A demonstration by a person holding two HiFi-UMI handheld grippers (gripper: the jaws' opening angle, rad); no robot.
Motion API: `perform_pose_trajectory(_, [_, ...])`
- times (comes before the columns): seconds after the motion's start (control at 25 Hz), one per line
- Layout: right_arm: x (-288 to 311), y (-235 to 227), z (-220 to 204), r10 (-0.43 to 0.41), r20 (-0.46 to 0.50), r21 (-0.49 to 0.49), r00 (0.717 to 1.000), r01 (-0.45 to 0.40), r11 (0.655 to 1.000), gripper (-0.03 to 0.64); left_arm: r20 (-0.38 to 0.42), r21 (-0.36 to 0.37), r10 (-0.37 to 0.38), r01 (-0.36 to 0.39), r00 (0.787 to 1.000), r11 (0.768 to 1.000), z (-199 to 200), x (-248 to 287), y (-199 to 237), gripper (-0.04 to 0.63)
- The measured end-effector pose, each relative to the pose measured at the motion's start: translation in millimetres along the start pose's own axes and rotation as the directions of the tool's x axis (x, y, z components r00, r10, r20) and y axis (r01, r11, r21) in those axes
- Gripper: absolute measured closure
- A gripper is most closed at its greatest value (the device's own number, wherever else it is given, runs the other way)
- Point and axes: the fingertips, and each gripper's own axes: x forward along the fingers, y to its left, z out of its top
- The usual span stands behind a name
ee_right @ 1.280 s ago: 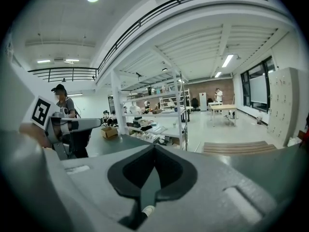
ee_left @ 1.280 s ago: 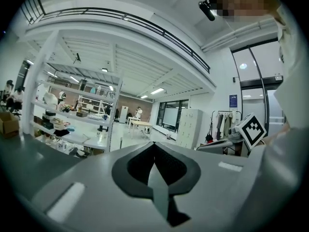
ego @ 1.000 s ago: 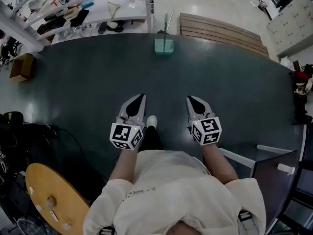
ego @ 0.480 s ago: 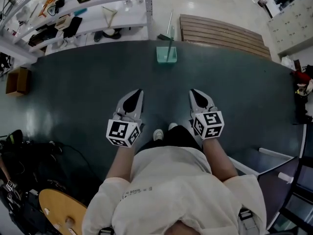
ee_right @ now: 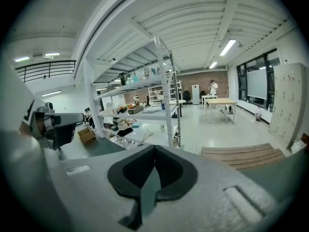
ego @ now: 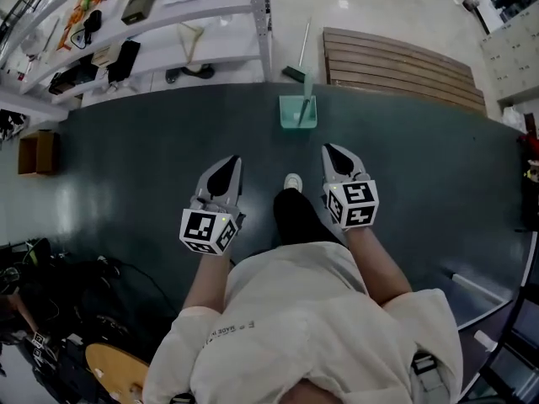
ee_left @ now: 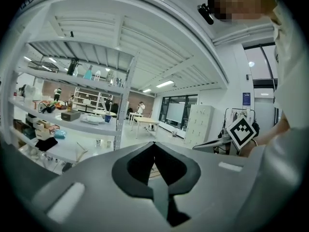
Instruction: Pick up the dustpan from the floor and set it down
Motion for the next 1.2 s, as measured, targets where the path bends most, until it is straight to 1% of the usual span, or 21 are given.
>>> perform_pose_trajectory(0.16, [62,-35,27,-0.001,-0.037,-0.026,0.999,0.000,1.000,0.623,-0.026,0.007,-0.004,0.004,1.000,1.000,13,70,28,0.580])
perform_pose_trajectory(0.32, [112,-65,36,-0.002,-0.089,-0.034,0.996,-0.001,0.999,0.618,-0.030,0.013,-0.016,0.017,0.999,1.000,23,131,48,0.578])
perform_pose_trajectory(0.44, [143,-76,31,-0.012,-0.146,-0.019,0.989,0.010,1.000,0.611,-0.044,-0.002,-0.034,0.033,0.998,0.999,21,165,65,0.578])
perform_pose_trajectory(0.52, [161,-83,24,-0.023,-0.190,-0.004,0.982,0.023,1.000,0.601,-0.056,-0.030,-0.052,0.050,0.997,0.998,14,186,75,0.578])
perform_pose_trajectory(0.64, [197,-95,15,-0.044,-0.249,0.024,0.968,0.051,0.998,0.548,-0.066,-0.061,-0.094,0.090,0.993,0.994,6,221,92,0.578])
perform_pose_trajectory(0.76, [236,-106,-2,-0.049,-0.319,0.058,0.946,0.071,0.996,0.455,-0.066,-0.069,-0.125,0.120,0.990,0.990,1,253,107,0.578])
perform_pose_trajectory(0.84, [258,-111,-20,-0.055,-0.374,0.088,0.926,0.094,0.992,0.421,-0.075,-0.080,-0.148,0.142,0.986,0.987,-1,269,114,0.578])
perform_pose_trajectory(0.92, [279,-117,-41,-0.067,-0.423,0.107,0.904,0.123,0.987,0.411,-0.083,-0.095,-0.173,0.165,0.981,0.982,-5,283,122,0.578])
perform_pose_trajectory(1.04, [303,-132,-71,-0.103,-0.477,0.120,0.873,0.181,0.976,0.399,-0.100,-0.115,-0.205,0.194,0.974,0.974,-21,300,132,0.578])
perform_pose_trajectory(1.12, [315,-142,-86,-0.118,-0.498,0.134,0.859,0.211,0.968,0.396,-0.117,-0.118,-0.218,0.204,0.969,0.972,-34,310,139,0.578])
perform_pose_trajectory(1.2, [327,-147,-98,-0.111,-0.510,0.157,0.853,0.219,0.963,0.397,-0.129,-0.118,-0.218,0.203,0.967,0.972,-45,318,148,0.578])
